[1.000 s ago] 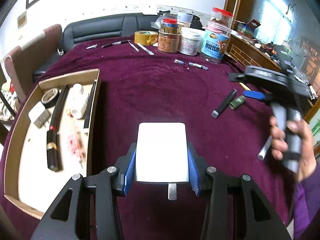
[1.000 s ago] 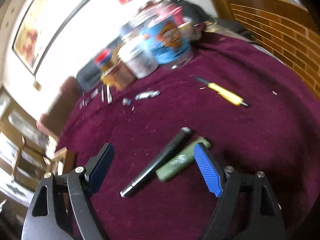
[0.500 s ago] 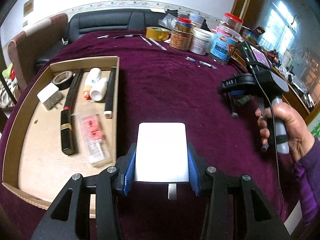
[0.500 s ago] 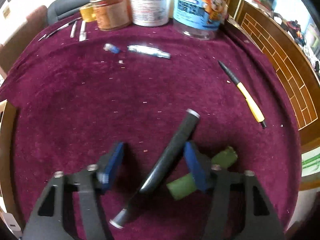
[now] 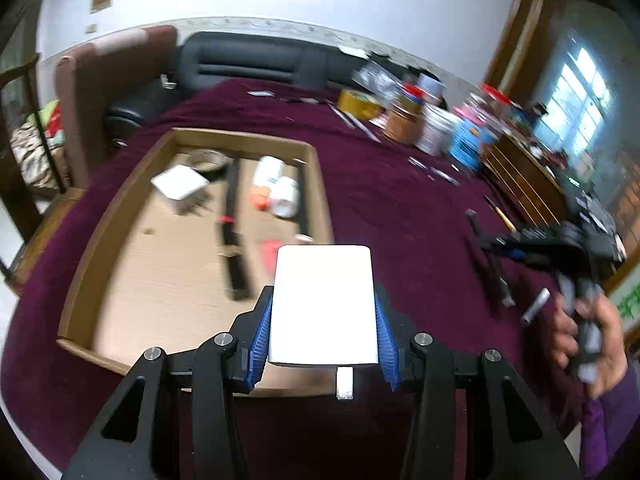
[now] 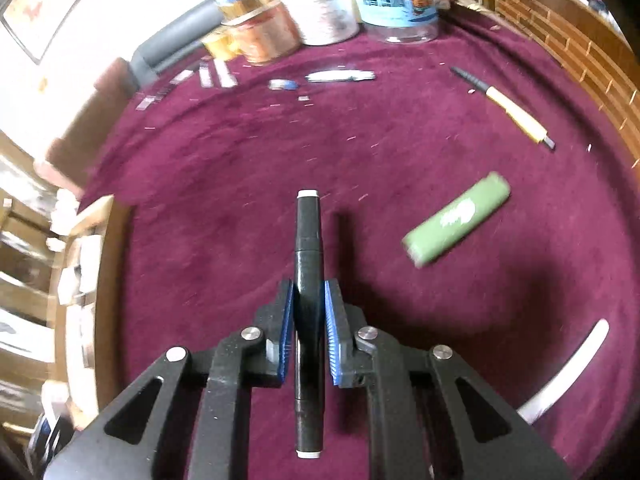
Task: Organize rigid objects
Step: 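Grasp the black marker with the right gripper while the left gripper holds the charger, then carry the charger with the left gripper while the right gripper carries the marker to the tray, then lower the charger and marker into the tray and open both grippers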
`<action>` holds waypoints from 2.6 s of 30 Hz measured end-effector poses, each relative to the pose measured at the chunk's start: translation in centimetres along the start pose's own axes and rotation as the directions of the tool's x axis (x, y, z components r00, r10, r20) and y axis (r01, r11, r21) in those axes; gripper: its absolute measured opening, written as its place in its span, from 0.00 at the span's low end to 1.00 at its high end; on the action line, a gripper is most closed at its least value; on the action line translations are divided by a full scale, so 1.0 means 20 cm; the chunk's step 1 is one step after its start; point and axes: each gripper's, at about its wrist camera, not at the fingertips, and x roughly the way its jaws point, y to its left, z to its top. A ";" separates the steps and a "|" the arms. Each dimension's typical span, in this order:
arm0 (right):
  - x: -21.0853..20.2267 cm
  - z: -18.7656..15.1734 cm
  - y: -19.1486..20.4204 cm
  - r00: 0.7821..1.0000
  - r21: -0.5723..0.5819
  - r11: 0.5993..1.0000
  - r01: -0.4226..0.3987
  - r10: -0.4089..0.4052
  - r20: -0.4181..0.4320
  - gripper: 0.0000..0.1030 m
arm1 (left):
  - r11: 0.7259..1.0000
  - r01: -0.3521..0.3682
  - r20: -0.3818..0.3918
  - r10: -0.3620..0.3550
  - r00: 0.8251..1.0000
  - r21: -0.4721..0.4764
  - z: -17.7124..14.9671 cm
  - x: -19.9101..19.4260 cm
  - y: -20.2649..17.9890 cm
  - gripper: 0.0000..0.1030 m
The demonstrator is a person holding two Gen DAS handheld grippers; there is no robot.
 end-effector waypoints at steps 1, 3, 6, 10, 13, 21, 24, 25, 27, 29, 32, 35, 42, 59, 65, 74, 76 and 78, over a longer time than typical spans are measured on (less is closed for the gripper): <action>-0.03 -0.03 0.04 1.000 -0.014 1.000 -0.025 0.026 0.005 0.12 | 0.999 -0.032 0.014 0.032 0.999 -0.010 0.02 -0.01 0.05 0.39; -0.08 -0.08 0.15 0.997 -0.051 0.996 -0.078 0.079 0.011 0.12 | 0.996 -0.081 0.022 0.082 0.996 -0.035 0.04 -0.02 0.14 0.39; -0.12 -0.12 0.32 0.988 -0.093 0.984 -0.152 0.153 0.004 0.12 | 0.987 -0.147 0.020 0.148 0.989 -0.063 0.07 0.00 0.28 0.39; -0.09 -0.16 0.52 0.968 -0.128 0.960 -0.250 0.248 -0.037 0.12 | 0.974 -0.208 -0.024 0.206 0.978 -0.087 0.11 0.09 0.44 0.39; 0.00 -0.21 0.69 0.951 -0.144 0.940 -0.308 0.298 -0.086 0.12 | 0.968 -0.232 -0.070 0.226 0.972 -0.095 0.13 0.17 0.52 0.39; 0.25 -0.35 1.07 0.907 -0.173 0.902 -0.397 0.356 -0.225 0.13 | 0.968 -0.233 -0.171 0.214 0.962 -0.096 0.15 0.34 0.59 0.40; 0.33 -0.38 1.18 0.902 -0.188 0.898 -0.398 0.346 -0.258 0.13 | 0.967 -0.236 -0.187 0.216 0.958 -0.097 0.16 0.38 0.60 0.40; 0.36 -0.39 1.21 0.903 -0.192 0.899 -0.394 0.340 -0.262 0.13 | 0.965 -0.247 -0.180 0.229 0.957 -0.086 0.16 0.38 0.60 0.40; 0.41 -0.39 1.25 0.902 -0.193 0.900 -0.392 0.333 -0.275 0.13 | 0.965 -0.249 -0.174 0.233 0.957 -0.081 0.17 0.37 0.60 0.40; 0.45 -0.39 1.28 0.900 -0.190 0.900 -0.392 0.331 -0.284 0.13 | 0.966 -0.241 -0.154 0.226 0.962 -0.090 0.18 0.34 0.60 0.42; 0.47 -0.39 1.30 0.896 -0.191 0.898 -0.396 0.332 -0.293 0.13 | 0.961 -0.261 -0.096 0.253 0.963 -0.089 0.19 0.24 0.60 0.53; 0.50 -0.38 1.33 0.897 -0.203 0.897 -0.393 0.326 -0.299 0.13 | 0.951 -0.293 -0.024 0.292 0.956 -0.101 0.19 0.10 0.60 0.62; 0.55 -0.40 1.42 0.917 -0.274 0.895 -0.351 0.270 -0.293 0.13 | 0.920 -0.369 0.059 0.379 0.924 -0.136 0.17 -0.07 0.65 0.72; 0.57 -0.39 1.51 0.973 -0.405 0.893 -0.196 0.127 -0.191 0.13 | 0.902 -0.402 0.037 0.412 0.911 -0.157 0.14 -0.05 0.71 0.72; 0.57 -0.39 1.52 0.977 -0.406 0.895 -0.185 0.122 -0.176 0.13 | 0.901 -0.404 0.025 0.413 0.911 -0.155 0.14 -0.05 0.70 0.72; 0.46 -0.36 1.49 0.978 -0.401 0.893 -0.205 0.170 -0.122 0.40 | 0.900 -0.414 0.021 0.420 0.907 -0.138 0.14 -0.05 0.66 0.72; 0.43 -0.36 1.48 0.977 -0.398 0.892 -0.212 0.181 -0.114 0.40 | 0.899 -0.416 0.017 0.422 0.907 -0.134 0.13 -0.05 0.64 0.72; 0.41 -0.36 1.47 0.976 -0.399 0.891 -0.218 0.190 -0.108 0.40 | 0.899 -0.419 0.015 0.424 0.906 -0.130 0.13 -0.05 0.63 0.72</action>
